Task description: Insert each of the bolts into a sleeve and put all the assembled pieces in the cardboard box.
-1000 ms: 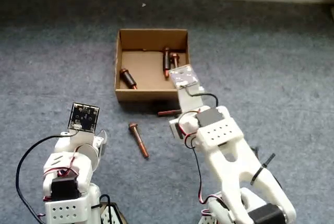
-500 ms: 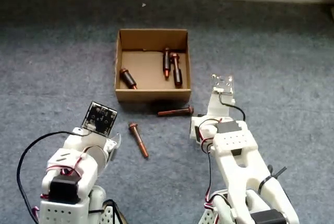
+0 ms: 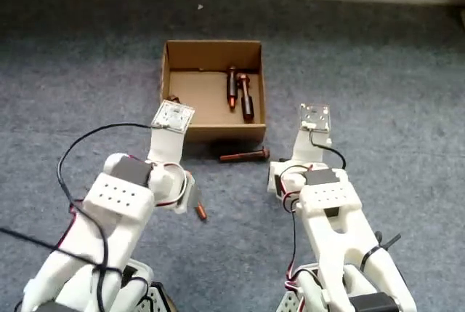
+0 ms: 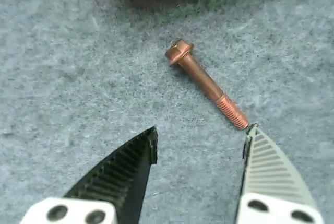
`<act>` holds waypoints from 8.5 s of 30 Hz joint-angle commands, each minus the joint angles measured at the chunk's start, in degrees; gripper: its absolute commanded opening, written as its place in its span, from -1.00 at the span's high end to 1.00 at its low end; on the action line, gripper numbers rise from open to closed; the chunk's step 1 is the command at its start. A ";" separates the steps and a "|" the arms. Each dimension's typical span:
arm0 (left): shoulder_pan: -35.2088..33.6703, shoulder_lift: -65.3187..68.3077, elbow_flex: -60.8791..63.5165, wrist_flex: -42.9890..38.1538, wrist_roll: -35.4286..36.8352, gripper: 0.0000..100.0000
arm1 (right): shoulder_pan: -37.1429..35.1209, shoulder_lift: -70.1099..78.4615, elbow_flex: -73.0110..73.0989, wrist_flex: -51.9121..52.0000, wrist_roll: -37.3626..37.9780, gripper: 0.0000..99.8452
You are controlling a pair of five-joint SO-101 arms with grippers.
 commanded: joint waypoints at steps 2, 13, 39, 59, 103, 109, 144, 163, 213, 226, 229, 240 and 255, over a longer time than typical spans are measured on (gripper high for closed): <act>0.92 18.24 -5.67 -6.95 5.10 0.45 | 1.10 -1.89 -0.22 -1.10 -0.70 0.99; -2.77 40.48 -19.30 -11.52 4.92 0.60 | 1.01 -1.89 -0.13 -1.01 -0.44 0.99; -2.33 42.77 -26.15 -3.43 -2.29 0.84 | 0.66 -2.51 1.27 -0.92 -0.35 0.99; -2.33 -26.68 3.56 -9.05 -9.23 0.99 | -16.48 -31.96 5.41 9.54 -0.35 0.99; 13.32 -59.82 7.87 -23.47 5.19 0.99 | -32.22 -75.12 37.76 -20.44 13.27 0.99; 13.32 -59.91 9.45 -23.21 5.19 0.99 | -32.22 -75.12 37.49 -20.44 13.36 0.99; -0.66 -60.44 7.34 -12.75 -1.14 0.64 | -31.96 -75.12 37.93 -20.35 13.01 0.99; -18.24 -60.53 12.62 4.40 -4.48 0.65 | -17.54 -74.86 35.12 -20.00 10.37 0.99; -20.44 -60.53 36.00 -11.96 -11.16 0.65 | -16.66 20.18 -44.35 12.53 13.54 0.78; -20.44 -60.53 36.09 -11.96 -11.16 0.65 | -22.81 26.07 -35.74 6.46 -0.70 0.54; -20.44 -60.53 36.09 -11.96 -11.16 0.65 | -22.81 31.87 -35.65 3.56 -0.70 0.54; -20.44 -60.53 36.09 -11.96 -11.16 0.65 | -22.81 38.64 -35.82 -4.35 -0.70 0.54; -20.44 -60.53 36.09 -11.96 -11.16 0.65 | -22.55 26.07 -33.98 -2.68 -0.35 0.93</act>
